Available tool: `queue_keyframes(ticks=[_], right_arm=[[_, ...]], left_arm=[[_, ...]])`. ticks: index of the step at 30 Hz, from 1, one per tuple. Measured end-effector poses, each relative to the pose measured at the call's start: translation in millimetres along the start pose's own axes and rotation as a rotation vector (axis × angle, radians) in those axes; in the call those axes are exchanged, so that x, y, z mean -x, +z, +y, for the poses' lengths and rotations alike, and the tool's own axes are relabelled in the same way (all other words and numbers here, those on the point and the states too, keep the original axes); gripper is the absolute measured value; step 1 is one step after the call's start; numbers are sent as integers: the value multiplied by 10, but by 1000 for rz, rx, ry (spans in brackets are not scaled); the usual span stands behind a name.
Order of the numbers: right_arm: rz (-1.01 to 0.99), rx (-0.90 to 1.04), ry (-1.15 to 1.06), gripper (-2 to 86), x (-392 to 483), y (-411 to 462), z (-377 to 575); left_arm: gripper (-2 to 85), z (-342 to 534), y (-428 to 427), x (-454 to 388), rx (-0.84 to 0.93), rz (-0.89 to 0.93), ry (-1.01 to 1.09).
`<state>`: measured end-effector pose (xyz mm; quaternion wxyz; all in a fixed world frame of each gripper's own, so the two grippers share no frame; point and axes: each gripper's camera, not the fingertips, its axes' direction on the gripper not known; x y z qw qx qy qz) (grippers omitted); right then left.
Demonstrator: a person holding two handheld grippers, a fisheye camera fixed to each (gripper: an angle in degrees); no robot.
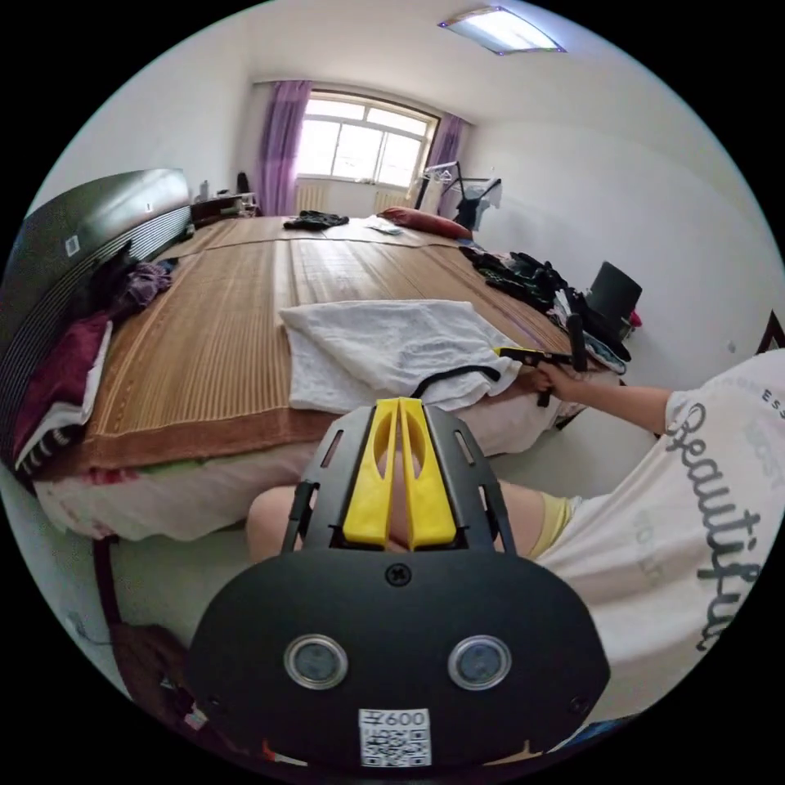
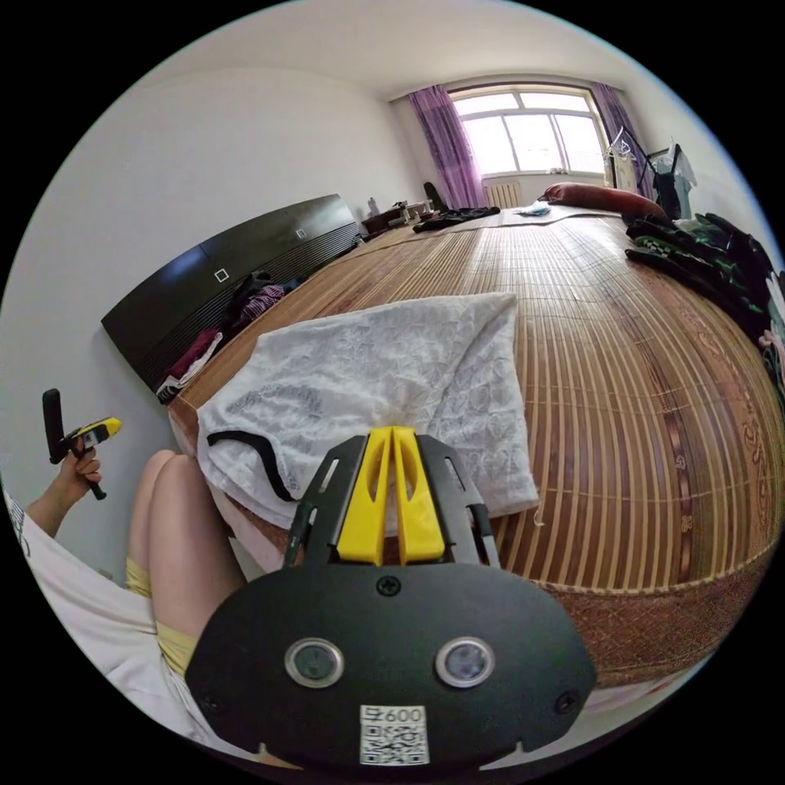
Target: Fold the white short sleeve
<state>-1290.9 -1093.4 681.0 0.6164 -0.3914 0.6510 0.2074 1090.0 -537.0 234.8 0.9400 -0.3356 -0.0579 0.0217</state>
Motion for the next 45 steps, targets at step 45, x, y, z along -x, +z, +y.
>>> queue_keyframes(ticks=[45], right_arm=[[-13,-39,49,-9,-596,-228,-497]], left_arm=[[1,-541,306,-915,-405,-188,-43]])
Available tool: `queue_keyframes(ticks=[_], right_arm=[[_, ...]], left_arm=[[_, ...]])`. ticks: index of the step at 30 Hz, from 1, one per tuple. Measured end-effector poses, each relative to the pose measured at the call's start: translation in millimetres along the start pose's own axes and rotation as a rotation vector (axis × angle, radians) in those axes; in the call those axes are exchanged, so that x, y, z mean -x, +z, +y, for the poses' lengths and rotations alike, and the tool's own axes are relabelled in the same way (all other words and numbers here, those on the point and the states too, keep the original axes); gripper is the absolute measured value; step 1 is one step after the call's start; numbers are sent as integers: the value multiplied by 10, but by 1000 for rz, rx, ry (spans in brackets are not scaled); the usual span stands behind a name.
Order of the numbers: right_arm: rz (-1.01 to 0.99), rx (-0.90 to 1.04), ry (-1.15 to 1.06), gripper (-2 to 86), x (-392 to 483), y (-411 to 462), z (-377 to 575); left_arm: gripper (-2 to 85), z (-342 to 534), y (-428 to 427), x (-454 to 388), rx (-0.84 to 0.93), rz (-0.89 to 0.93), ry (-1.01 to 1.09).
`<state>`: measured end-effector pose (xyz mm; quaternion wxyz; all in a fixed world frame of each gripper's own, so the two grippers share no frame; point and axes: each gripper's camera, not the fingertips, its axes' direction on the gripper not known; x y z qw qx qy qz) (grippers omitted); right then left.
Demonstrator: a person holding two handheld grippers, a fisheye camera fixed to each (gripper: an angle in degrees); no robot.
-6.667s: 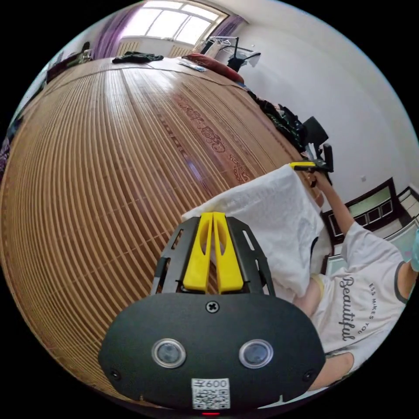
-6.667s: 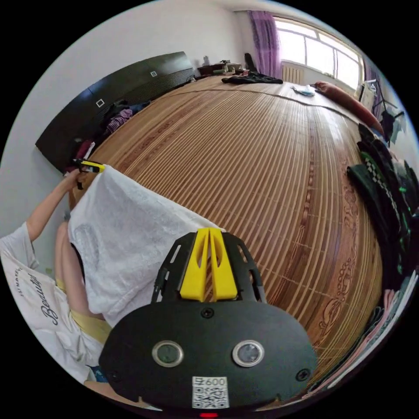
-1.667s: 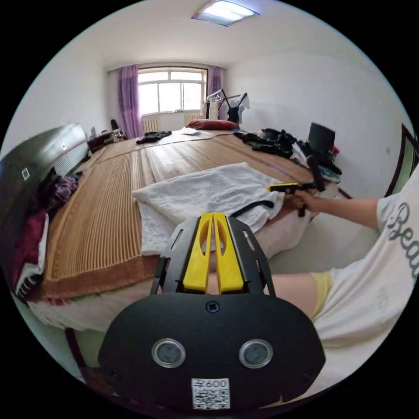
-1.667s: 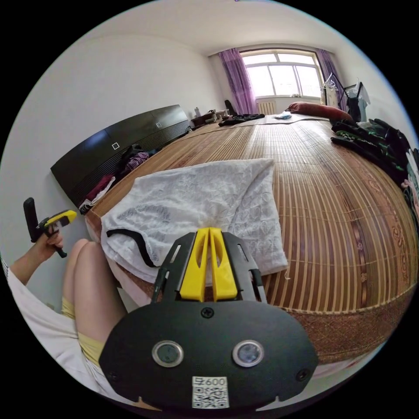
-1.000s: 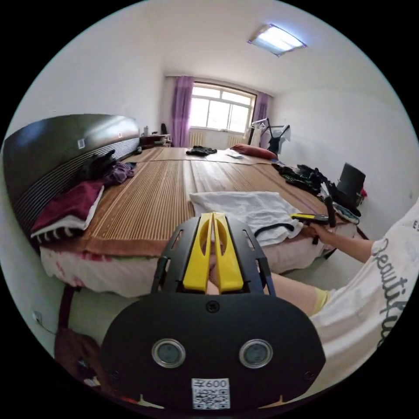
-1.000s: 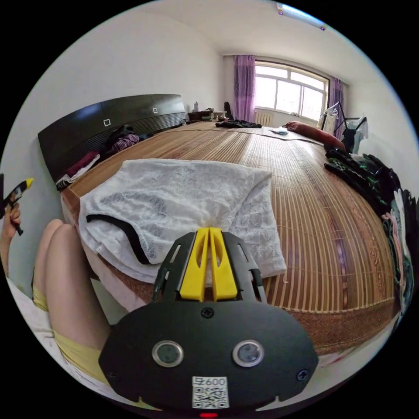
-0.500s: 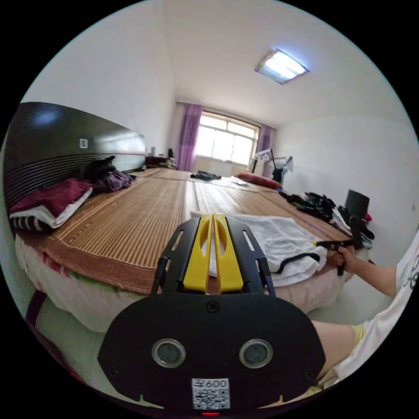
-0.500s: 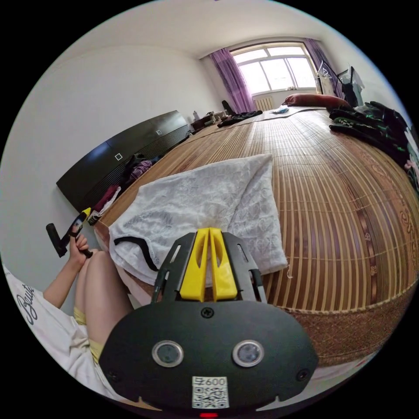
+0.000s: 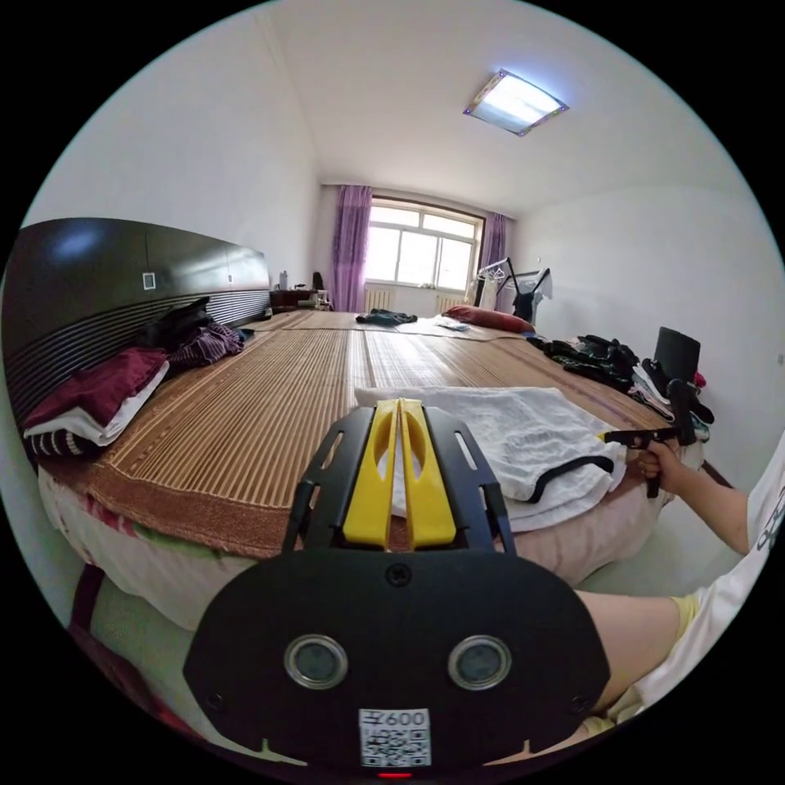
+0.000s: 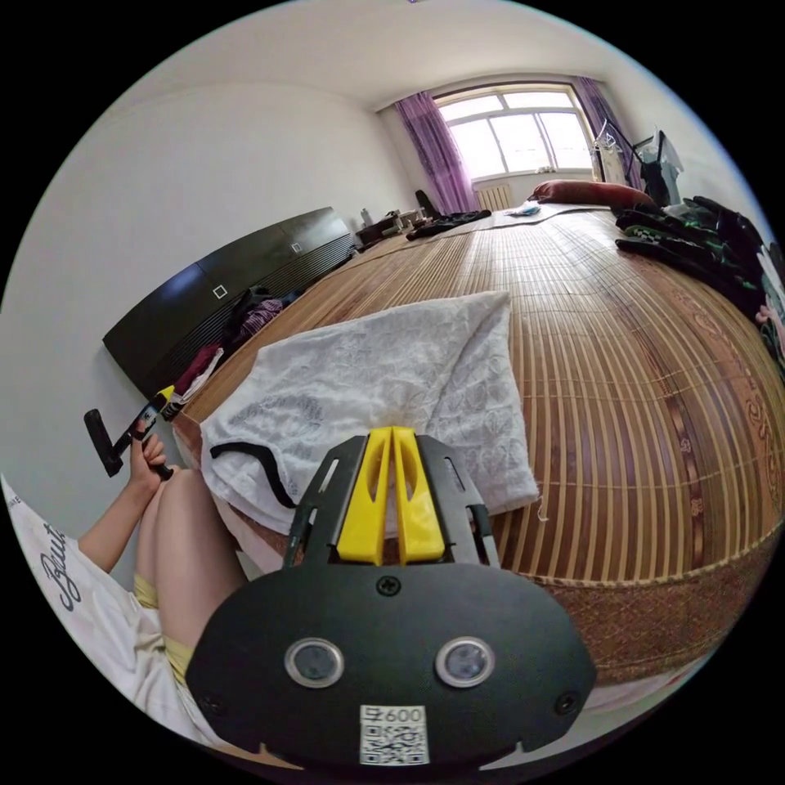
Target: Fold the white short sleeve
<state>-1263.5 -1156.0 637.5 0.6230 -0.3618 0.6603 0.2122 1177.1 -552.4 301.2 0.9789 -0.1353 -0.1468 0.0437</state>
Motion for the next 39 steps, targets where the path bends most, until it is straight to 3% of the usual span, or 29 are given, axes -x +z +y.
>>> queue_keyframes(ticks=[11,15,24,29,36,39], right_arm=[[66,-6,-25,-9,-264,1,225],[56,-8,-17,-9,-425,-4,340],[68,-20,-34,-9,-778,12,779],[71,-23,-37,-9,-1007,28,1127],[81,-41,-46,-9,-1262,44,1688],[90,-43,-53,-9,-1366,74,1975]], left_arm=[[2,-61,-199,272,-94,82,-196],[2,-89,-258,241,-149,3,-224],[4,-499,363,-137,30,79,-59],[14,-754,1060,-138,332,75,-106],[38,-820,961,366,197,180,-286],[93,-881,1021,475,214,155,-339]])
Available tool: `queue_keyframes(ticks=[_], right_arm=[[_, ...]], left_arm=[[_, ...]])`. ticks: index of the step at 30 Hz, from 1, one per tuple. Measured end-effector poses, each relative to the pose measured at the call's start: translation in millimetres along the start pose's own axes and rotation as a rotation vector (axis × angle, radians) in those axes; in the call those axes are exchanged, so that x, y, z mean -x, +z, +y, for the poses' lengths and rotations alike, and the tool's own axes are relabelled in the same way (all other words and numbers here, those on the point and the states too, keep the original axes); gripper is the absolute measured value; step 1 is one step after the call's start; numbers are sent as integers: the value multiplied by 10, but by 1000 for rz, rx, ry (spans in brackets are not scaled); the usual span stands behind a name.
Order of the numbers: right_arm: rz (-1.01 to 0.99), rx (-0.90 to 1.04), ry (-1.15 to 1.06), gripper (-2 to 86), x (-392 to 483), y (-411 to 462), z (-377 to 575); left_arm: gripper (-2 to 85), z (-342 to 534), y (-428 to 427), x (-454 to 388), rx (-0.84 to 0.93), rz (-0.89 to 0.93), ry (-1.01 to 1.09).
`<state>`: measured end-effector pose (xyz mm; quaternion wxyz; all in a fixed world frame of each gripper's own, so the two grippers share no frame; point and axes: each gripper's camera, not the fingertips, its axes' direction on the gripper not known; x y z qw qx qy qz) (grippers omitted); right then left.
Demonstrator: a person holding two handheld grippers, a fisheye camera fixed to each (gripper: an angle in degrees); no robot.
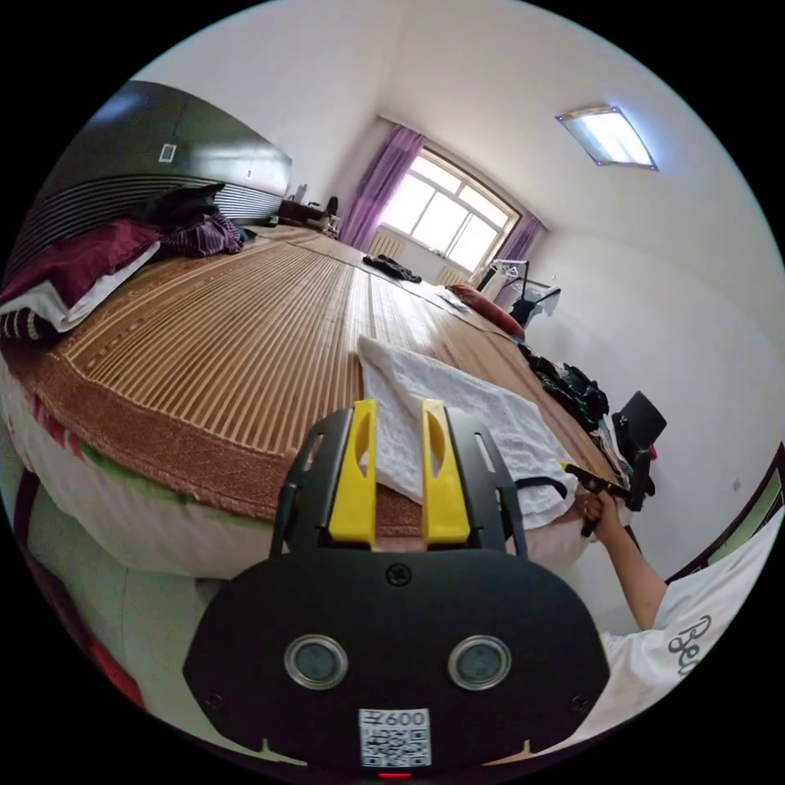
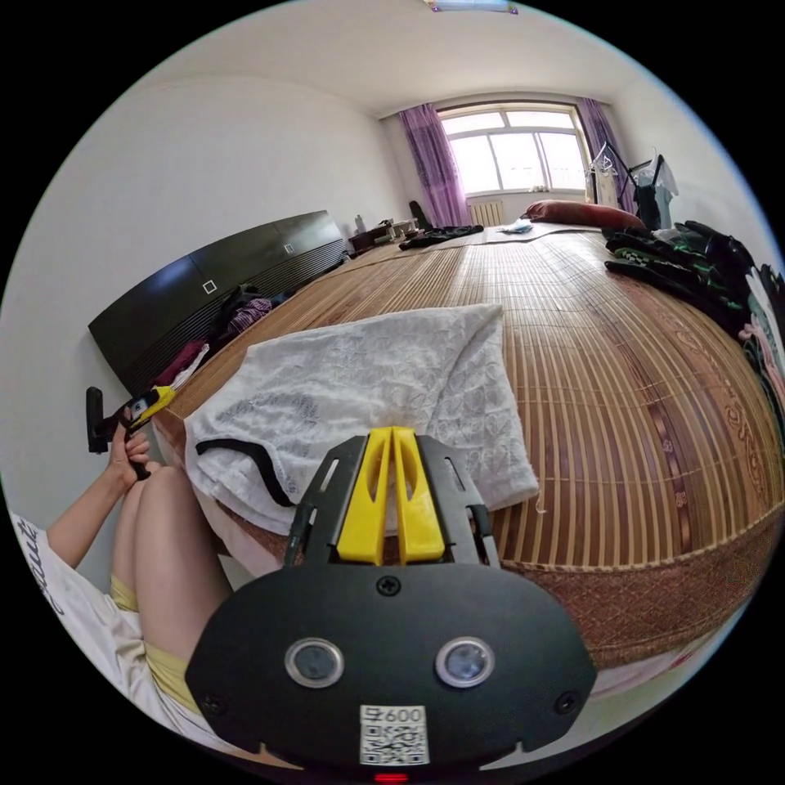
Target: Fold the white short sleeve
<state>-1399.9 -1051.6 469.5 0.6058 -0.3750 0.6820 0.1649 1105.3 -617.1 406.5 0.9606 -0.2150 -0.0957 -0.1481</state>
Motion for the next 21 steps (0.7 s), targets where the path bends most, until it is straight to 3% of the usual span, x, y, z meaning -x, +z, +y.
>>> queue_keyframes(ticks=[3,7,13,17,21], right_arm=[[21,-12,-15,-8,-53,18,326],[47,-88,-101,-8,55,-187,840],[27,-598,-370,-2,806,-752,1930],[-236,-352,-375,70,1201,-265,2061],[-363,-305,-464,111,1672,393,2610]], left_arm=[[135,-174,164,-7,78,-2,7],[114,-400,374,28,152,36,8],[116,-727,588,222,258,-69,-106],[69,-946,833,408,405,60,-133],[47,-1120,783,435,408,41,-134]])
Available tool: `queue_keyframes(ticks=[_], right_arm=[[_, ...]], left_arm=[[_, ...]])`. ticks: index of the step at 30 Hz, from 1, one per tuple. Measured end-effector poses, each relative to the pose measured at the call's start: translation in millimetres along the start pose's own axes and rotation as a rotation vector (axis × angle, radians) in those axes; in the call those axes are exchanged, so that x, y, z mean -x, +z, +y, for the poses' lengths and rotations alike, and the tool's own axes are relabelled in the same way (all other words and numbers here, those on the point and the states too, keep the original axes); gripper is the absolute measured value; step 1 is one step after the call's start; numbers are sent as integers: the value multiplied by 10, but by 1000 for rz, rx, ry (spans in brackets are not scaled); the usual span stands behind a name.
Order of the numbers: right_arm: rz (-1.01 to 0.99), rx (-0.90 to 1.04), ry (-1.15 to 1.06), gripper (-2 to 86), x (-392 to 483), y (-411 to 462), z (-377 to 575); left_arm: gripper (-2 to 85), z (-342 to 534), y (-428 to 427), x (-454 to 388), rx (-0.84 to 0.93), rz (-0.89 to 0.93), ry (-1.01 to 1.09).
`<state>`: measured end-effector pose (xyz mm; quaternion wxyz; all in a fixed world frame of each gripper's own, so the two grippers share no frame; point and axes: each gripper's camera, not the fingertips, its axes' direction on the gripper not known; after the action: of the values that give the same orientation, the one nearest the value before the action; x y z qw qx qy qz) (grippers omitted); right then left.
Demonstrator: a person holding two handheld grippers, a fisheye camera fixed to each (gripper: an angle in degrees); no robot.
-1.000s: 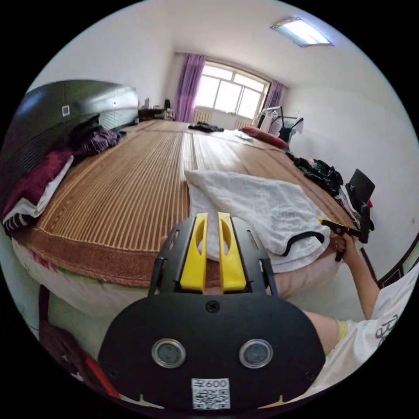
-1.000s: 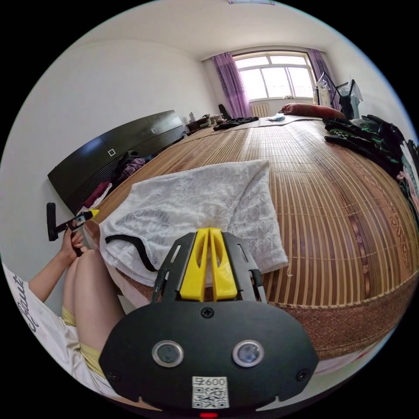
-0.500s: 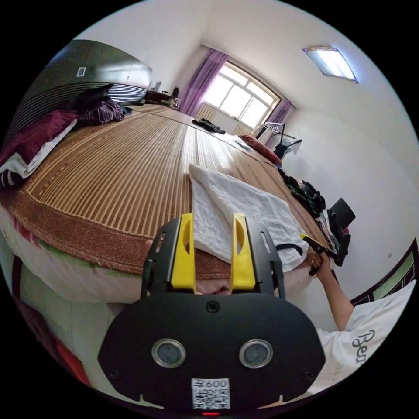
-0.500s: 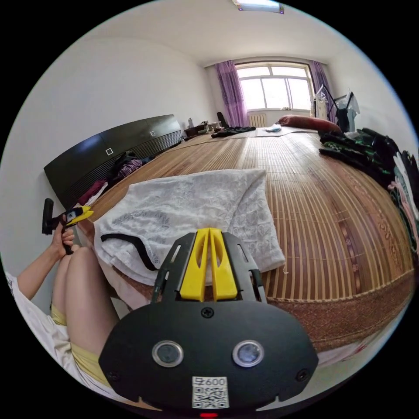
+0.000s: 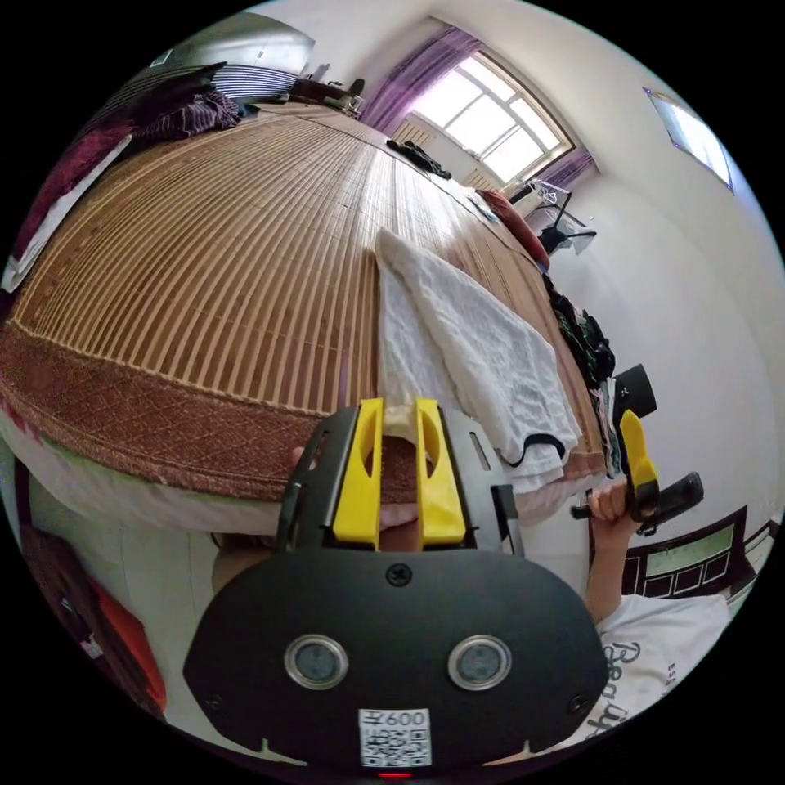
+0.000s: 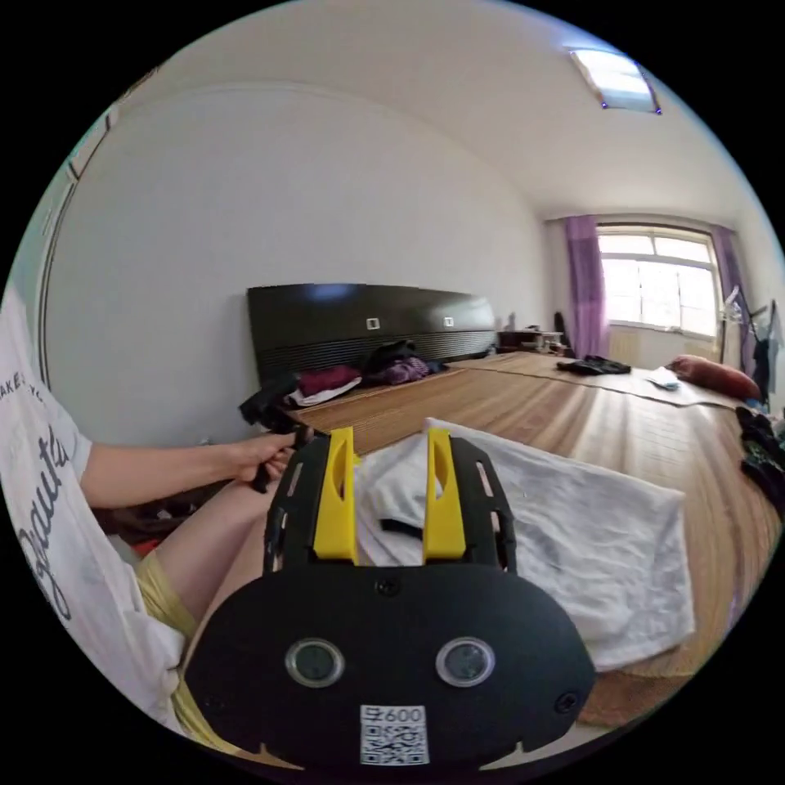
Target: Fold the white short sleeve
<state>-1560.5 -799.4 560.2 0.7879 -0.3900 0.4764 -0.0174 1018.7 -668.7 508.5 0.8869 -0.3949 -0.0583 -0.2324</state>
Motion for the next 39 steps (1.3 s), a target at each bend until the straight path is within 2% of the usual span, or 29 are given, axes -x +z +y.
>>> queue_keyframes(ticks=[3,5,10,16,21,24,29,35,39], right_arm=[[13,60,-89,125,471,486,463],[44,150,-201,138,814,844,817],[213,218,-195,146,1091,1470,1463],[358,480,-330,157,1329,2427,2233],[634,646,-373,139,1298,3048,2910],[608,699,-433,114,1329,3361,3293],[618,704,-420,48,1323,3570,3855],[640,691,-533,49,1537,3662,4465],[618,684,-489,34,1534,3733,4731]], left_arm=[[31,-117,-141,118,-12,26,-45],[25,-234,-282,302,-13,146,-80],[21,-340,-604,464,-29,346,-183],[19,-624,-1073,164,-11,404,-182],[19,-705,-1404,0,-6,363,-144],[19,-685,-1553,24,-33,456,-174],[20,-673,-1798,91,-26,412,-182],[31,-572,-1868,377,-31,430,-257],[60,-501,-1840,566,22,443,-291]])
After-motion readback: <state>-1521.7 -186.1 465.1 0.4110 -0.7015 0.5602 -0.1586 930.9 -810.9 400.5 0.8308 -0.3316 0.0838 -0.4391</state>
